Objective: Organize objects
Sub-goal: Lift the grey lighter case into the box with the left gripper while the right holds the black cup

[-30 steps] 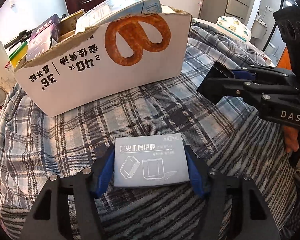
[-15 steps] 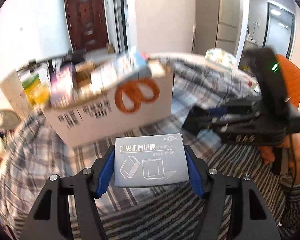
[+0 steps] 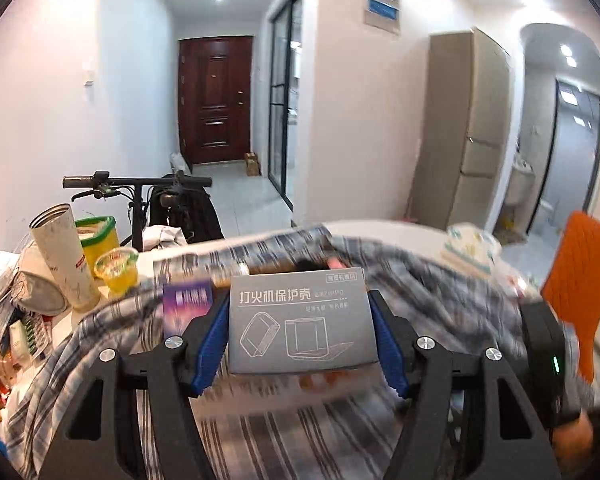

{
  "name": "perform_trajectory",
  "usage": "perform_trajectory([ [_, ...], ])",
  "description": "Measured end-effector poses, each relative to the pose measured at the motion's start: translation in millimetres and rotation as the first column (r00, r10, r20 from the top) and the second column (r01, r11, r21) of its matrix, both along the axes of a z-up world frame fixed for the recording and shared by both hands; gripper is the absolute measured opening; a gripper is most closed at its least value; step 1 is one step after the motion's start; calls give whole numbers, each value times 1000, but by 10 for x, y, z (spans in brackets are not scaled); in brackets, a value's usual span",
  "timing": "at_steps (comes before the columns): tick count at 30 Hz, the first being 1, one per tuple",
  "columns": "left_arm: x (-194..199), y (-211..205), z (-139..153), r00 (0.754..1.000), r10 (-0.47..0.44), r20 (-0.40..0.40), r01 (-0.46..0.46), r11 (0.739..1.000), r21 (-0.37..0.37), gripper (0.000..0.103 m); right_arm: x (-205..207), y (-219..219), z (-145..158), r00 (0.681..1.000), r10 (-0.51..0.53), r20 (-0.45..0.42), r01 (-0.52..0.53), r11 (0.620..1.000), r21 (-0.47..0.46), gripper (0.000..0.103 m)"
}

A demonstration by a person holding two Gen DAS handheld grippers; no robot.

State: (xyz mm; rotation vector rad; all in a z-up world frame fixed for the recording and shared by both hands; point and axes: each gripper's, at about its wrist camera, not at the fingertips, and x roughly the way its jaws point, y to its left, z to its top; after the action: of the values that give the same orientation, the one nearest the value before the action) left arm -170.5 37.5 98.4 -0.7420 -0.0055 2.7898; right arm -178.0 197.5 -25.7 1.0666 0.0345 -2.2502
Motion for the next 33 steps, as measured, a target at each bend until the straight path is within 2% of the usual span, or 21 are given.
perform_trajectory([
  [4,-396,-95,-62,999,40,-14,-40,999,29,67,-12,0,-11,1000,-1,9,1,1000,-2,30],
  [6,-578,-129,-207,999,44,0,-44,998,40,67,-27,1,-24,1000,-2,14,2,1000,0,30],
  [9,-691,-142,-411,999,42,-29,-41,999,35,68,-26,-12,-37,1000,1,19,-1,1000,2,30],
  [12,-720,-144,-522,998,64,-26,-63,998,12,68,-19,-12,-43,1000,-1,19,1,1000,2,30],
  [16,-675,-128,-536,999,39,-26,-38,999,32,68,-5,-1,-40,1000,-4,13,4,1000,6,30],
  [21,-607,-98,-548,998,50,-44,-49,998,38,68,14,24,-14,1000,-13,-6,14,1000,20,30],
  [23,-575,-122,-558,999,37,-38,-34,997,67,68,33,29,9,1000,-20,-24,21,999,26,30],
  [26,-532,-118,-536,997,54,-55,-52,998,41,68,67,35,52,997,-51,-61,53,998,41,30],
  [33,-554,-229,-496,995,63,-72,-58,995,77,67,115,63,216,986,-88,-140,94,995,31,30],
])
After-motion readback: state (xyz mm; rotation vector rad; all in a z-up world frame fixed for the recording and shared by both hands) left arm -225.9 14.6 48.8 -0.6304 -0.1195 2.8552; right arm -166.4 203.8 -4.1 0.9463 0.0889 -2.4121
